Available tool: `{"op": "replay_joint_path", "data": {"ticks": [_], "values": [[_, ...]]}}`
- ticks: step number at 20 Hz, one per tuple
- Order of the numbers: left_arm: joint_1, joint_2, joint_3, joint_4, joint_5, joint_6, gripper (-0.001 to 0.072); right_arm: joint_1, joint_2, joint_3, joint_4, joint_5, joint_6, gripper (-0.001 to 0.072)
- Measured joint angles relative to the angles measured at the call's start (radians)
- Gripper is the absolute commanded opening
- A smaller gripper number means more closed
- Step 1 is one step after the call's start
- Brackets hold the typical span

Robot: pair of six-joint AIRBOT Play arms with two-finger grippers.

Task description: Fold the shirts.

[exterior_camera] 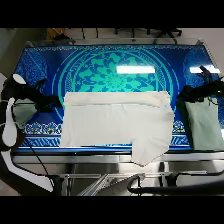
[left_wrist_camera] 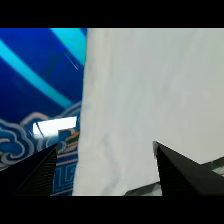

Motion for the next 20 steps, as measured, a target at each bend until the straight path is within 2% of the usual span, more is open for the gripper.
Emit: {"op": "replay_joint_path", "data": {"ticks": [5, 9, 10, 11, 12, 13, 14, 20], "values": [[0.049, 0.205, -0.445, -0.032, 0.11, 0.059, 0.0652, -0.109, 0.203, -0.218, -0.026, 0.03, 0.043, 0.0325], [0.039, 0.289, -0.655, -0.059, 0.184, 0.093, 0.0651, -0.143, 0.281, -0.346, -0.042, 0.036, 0.068, 0.0326], [0.037, 0.299, -0.686, -0.068, 0.19, 0.097, 0.065, -0.147, 0.29, -0.378, -0.045, 0.036, 0.072, 0.0348], [0.035, 0.307, -0.708, -0.073, 0.195, 0.097, 0.0541, -0.149, 0.297, -0.414, -0.048, 0.035, 0.077, 0.0473], [0.034, 0.313, -0.727, -0.068, 0.211, 0.101, 0.0356, -0.151, 0.301, -0.45, -0.049, 0.035, 0.08, 0.0497], [0.034, 0.315, -0.74, -0.06, 0.223, 0.104, 0.0205, -0.152, 0.305, -0.488, -0.052, 0.035, 0.084, 0.0497], [0.032, 0.317, -0.75, -0.058, 0.232, 0.105, 0.0123, -0.153, 0.307, -0.527, -0.052, 0.035, 0.087, 0.0496], [0.05, 0.323, -0.756, -0.058, 0.241, 0.121, 0.0124, -0.155, 0.315, -0.698, -0.055, 0.02, 0.094, 0.0497]]}}
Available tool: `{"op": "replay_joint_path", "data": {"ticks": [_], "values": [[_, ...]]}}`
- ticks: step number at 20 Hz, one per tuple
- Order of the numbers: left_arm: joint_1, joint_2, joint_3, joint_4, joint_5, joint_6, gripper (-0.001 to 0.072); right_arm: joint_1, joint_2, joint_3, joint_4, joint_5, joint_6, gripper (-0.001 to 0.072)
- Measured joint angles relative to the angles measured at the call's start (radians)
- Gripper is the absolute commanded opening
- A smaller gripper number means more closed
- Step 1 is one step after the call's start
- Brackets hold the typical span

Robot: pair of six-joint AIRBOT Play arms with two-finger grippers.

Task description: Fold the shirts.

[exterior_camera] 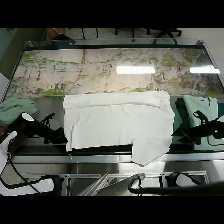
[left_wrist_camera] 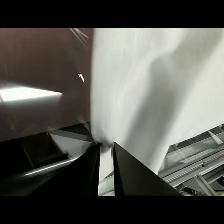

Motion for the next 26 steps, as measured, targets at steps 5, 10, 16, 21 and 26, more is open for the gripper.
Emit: {"op": "replay_joint_path", "data": {"ticks": [5, 10, 16, 21, 26], "values": [[0.069, 0.002, 0.09, 0.003, -0.121, -0.001, 0.0594, 0.0, 0.018, -0.033, 0.004, -0.003, 0.0, 0.0497], [0.125, 0.002, 0.101, 0.0, -0.152, -0.014, 0.0594, 0.001, 0.026, -0.059, 0.007, -0.014, 0.002, 0.0497], [0.079, 0.003, -0.047, -0.109, -0.049, 0.038, 0.0594, 0.001, 0.039, -0.118, 0.012, -0.036, 0.016, 0.0497], [0.002, 0.0, -0.089, -0.122, 0.034, 0.068, 0.0019, 0.001, 0.041, -0.172, 0.014, -0.059, 0.027, 0.0497], [-0.02, 0.0, -0.039, -0.11, 0.05, 0.059, 0.0019, 0.009, 0.042, -0.235, 0.048, -0.074, 0.026, 0.0496]]}}
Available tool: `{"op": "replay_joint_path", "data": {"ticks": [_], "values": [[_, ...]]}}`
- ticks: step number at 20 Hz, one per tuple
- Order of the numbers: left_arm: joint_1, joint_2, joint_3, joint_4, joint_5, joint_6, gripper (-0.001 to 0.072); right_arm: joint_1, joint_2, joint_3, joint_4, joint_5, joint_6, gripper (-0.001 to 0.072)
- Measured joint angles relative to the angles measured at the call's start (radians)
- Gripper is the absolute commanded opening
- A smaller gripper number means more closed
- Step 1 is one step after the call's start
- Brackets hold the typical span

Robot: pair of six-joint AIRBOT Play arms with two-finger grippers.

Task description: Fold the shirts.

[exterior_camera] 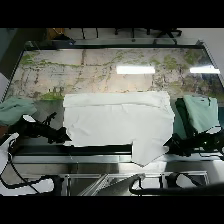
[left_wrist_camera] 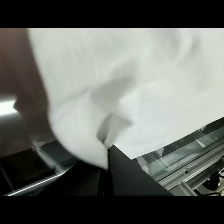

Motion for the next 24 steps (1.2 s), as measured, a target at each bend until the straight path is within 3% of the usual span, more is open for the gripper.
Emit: {"op": "replay_joint_path", "data": {"ticks": [2, 4, 5, 7, 11, 19, 24], "values": [[-0.003, 0.001, 0.027, -0.004, -0.024, -0.007, 0.0019, 0.017, -0.003, -0.017, 0.025, -0.005, -0.013, 0.0453], [-0.004, 0.001, 0.053, -0.01, -0.042, -0.015, 0.0019, 0.038, -0.011, -0.028, 0.043, -0.018, -0.037, 0.0223], [-0.004, 0.001, 0.066, -0.01, -0.047, -0.023, 0.0019, 0.049, -0.015, -0.031, 0.063, -0.033, -0.055, 0.0224], [-0.004, 0.001, 0.095, -0.012, -0.071, -0.029, 0.0018, 0.061, -0.018, -0.034, 0.151, -0.011, -0.103, 0.0022], [-0.005, 0.001, 0.146, 0.02, -0.142, -0.061, 0.0018, 0.069, 0.0, -0.03, 0.242, 0.066, -0.149, 0.0021], [0.058, 0.08, 0.087, 0.287, -0.294, -0.193, 0.0018, 0.071, 0.169, 0.004, 0.004, 0.112, 0.002, 0.0021], [0.082, 0.111, 0.2, 0.293, -0.307, -0.211, 0.0018, 0.083, 0.128, 0.145, 0.212, -0.003, -0.146, 0.002]]}}
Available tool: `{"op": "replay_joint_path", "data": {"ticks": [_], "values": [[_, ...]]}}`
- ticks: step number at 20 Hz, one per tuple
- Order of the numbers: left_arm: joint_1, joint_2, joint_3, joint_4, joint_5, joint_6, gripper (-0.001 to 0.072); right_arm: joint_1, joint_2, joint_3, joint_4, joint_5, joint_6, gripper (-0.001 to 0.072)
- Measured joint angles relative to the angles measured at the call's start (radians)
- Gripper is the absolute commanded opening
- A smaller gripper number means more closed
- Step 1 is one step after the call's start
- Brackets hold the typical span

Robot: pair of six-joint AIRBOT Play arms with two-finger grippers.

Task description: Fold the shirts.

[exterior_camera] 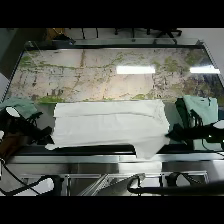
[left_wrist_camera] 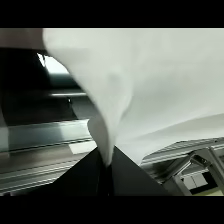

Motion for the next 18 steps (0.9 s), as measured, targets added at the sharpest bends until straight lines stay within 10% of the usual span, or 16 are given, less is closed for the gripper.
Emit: {"op": "replay_joint_path", "data": {"ticks": [7, 16, 18], "values": [[-0.087, -0.164, 0.333, -0.042, 0.055, -0.02, 0.0019, 0.156, -0.311, 0.3, 0.281, -0.233, -0.204, 0.0021], [-0.188, -0.518, 0.743, -0.05, 0.15, -0.041, 0.0027, 0.211, -0.624, 0.531, 0.275, -0.315, -0.24, 0.0022], [-0.2, -0.582, 0.801, -0.048, 0.135, -0.041, 0.0653, 0.213, -0.642, 0.539, 0.228, -0.319, -0.221, 0.0152]]}}
